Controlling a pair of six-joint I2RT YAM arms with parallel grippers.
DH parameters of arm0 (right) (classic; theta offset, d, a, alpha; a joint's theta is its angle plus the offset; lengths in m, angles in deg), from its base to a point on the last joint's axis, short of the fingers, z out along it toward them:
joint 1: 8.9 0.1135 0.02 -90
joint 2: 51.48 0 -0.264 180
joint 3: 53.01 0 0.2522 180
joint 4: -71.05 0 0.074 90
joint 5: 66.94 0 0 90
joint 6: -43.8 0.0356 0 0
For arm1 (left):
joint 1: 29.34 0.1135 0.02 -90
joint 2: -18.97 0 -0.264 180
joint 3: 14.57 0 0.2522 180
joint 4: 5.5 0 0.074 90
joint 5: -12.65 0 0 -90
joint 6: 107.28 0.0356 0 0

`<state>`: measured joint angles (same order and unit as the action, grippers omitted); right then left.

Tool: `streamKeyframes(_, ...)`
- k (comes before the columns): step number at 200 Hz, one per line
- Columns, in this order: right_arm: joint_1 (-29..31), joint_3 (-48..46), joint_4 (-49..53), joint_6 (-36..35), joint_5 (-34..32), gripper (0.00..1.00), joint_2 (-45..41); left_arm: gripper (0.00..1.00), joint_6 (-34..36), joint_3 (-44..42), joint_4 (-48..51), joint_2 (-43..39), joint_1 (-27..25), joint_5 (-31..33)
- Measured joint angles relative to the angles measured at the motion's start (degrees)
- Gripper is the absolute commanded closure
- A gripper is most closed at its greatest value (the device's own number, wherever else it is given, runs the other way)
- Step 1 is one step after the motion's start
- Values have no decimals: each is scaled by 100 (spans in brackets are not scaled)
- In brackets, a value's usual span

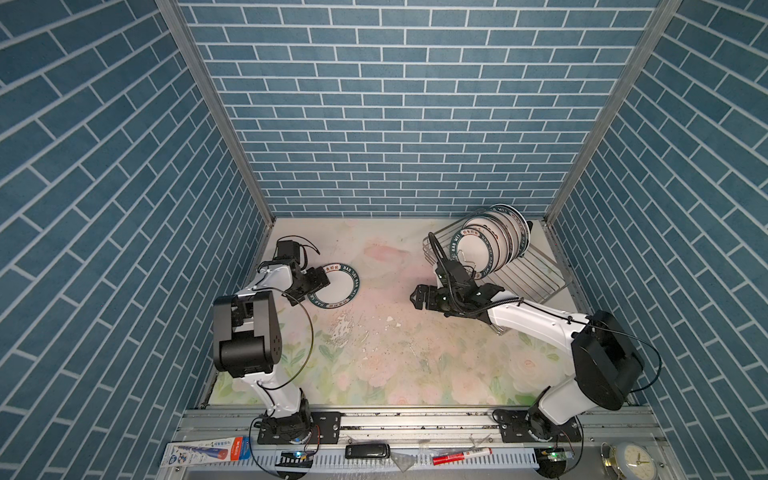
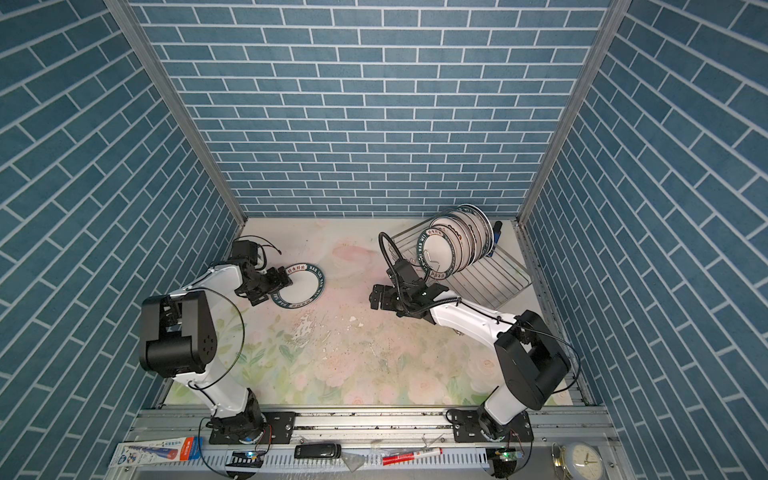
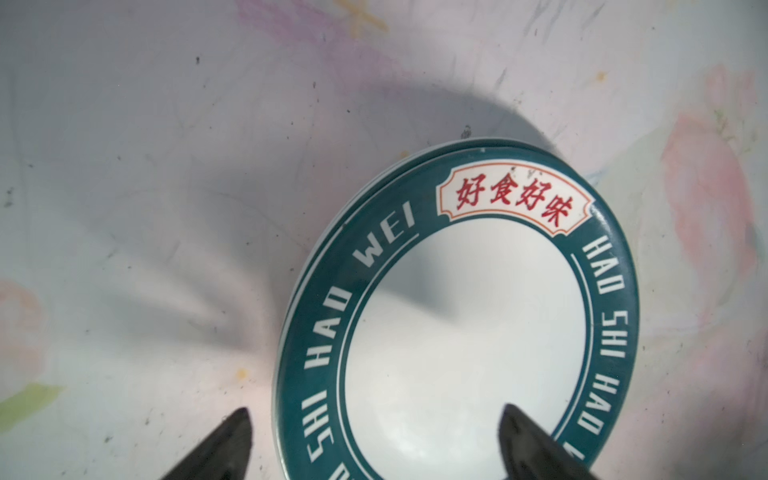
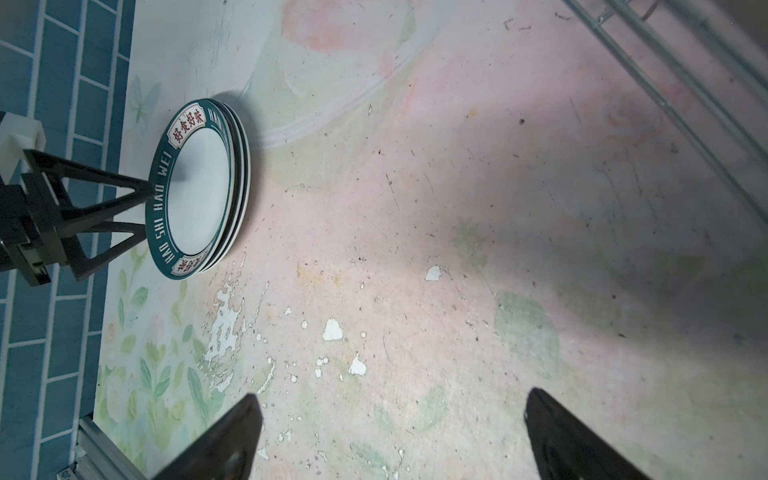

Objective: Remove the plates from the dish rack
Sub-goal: 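Raise the left gripper off the stack while the right gripper returns to the rack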

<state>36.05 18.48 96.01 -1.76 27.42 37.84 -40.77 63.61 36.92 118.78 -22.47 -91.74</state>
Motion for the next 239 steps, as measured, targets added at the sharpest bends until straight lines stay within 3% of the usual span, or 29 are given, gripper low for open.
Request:
streamKeyframes(73, -2, 0, 321, -354, -199, 1, -164, 1, -7, -243, 127, -289, -33, 317)
streamKeyframes(107, -195, 339, 1141, -927, -789, 1, -577, 1, -28, -616, 188, -992, -33, 452)
streamKeyframes(152, -981, 946, 1580, -2050, -1285, 1, -1515, 1, -138, -1198, 61, -1882, -85, 330)
streamKeyframes(201, -2022, 1204, 1615, -3421, -1429, 1, -1379, 1, -168, -1342, -201, -2273, -962, 459)
streamKeyframes(239, -2697, 1213, 1497, -3595, -1027, 1, -664, 1, -26, -1342, -424, -2317, -1849, 774)
